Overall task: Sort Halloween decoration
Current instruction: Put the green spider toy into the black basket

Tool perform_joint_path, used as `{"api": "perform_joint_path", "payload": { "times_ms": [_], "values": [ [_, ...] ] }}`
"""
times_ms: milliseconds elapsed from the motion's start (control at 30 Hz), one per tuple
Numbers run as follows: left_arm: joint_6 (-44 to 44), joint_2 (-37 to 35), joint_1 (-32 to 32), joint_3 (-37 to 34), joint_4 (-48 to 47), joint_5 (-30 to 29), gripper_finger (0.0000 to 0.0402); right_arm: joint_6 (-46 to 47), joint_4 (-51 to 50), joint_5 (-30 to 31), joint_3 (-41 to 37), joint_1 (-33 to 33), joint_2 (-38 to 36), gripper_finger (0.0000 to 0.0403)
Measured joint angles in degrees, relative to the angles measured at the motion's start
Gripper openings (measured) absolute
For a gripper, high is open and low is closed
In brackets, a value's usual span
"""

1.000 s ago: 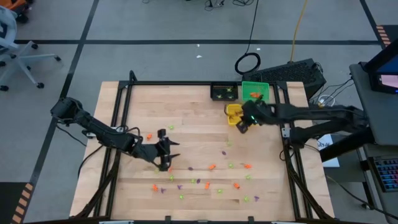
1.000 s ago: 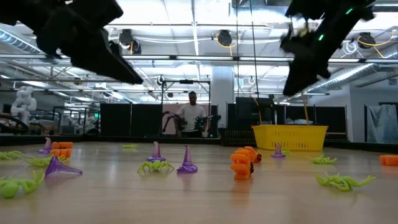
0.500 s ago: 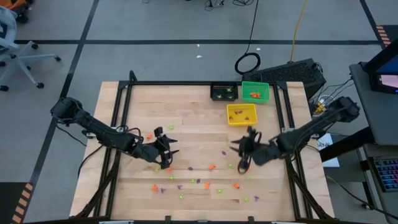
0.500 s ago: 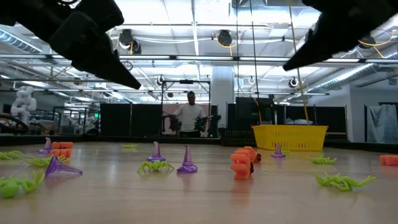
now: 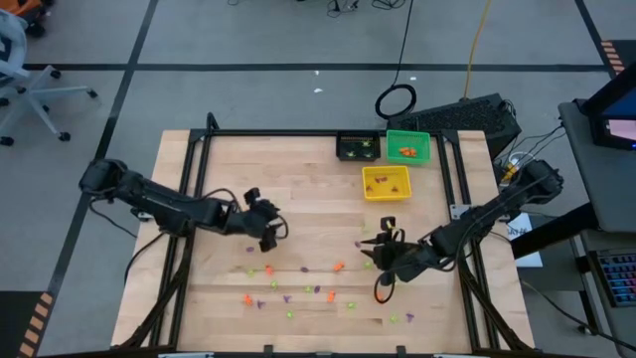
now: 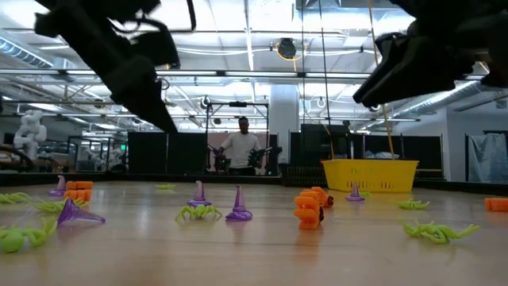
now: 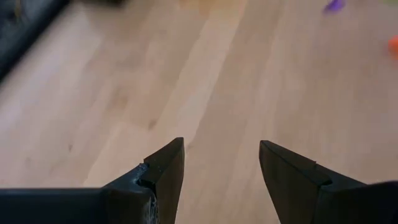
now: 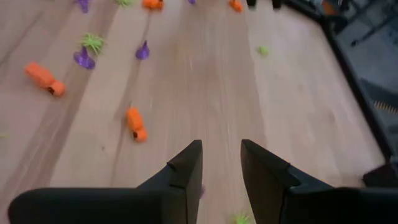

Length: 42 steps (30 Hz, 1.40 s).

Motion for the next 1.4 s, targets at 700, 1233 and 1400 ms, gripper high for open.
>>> {"api": "perform_joint_path", "payload": {
  "times_ms": [700, 1233, 1400],
  "values": [
    [4.8, 0.28, 14.27, 0.07, -4.32, 10.84, 0.0219, -15.83, 9.39, -0.15, 0.25, -0.17, -0.03, 0.0095],
    [13.2, 5.02, 17.75, 0.11, -4.47, 14.68, 0.0228, -14.47, 9.26, -0.09, 0.25, -0.17, -0.03, 0.0095],
    [13.55, 7.46, 17.75, 0.11, -4.22, 15.42, 0.0228, -13.64, 9.23, -0.09, 0.25, -0.17, -0.04, 0.0095]
  ]
}}
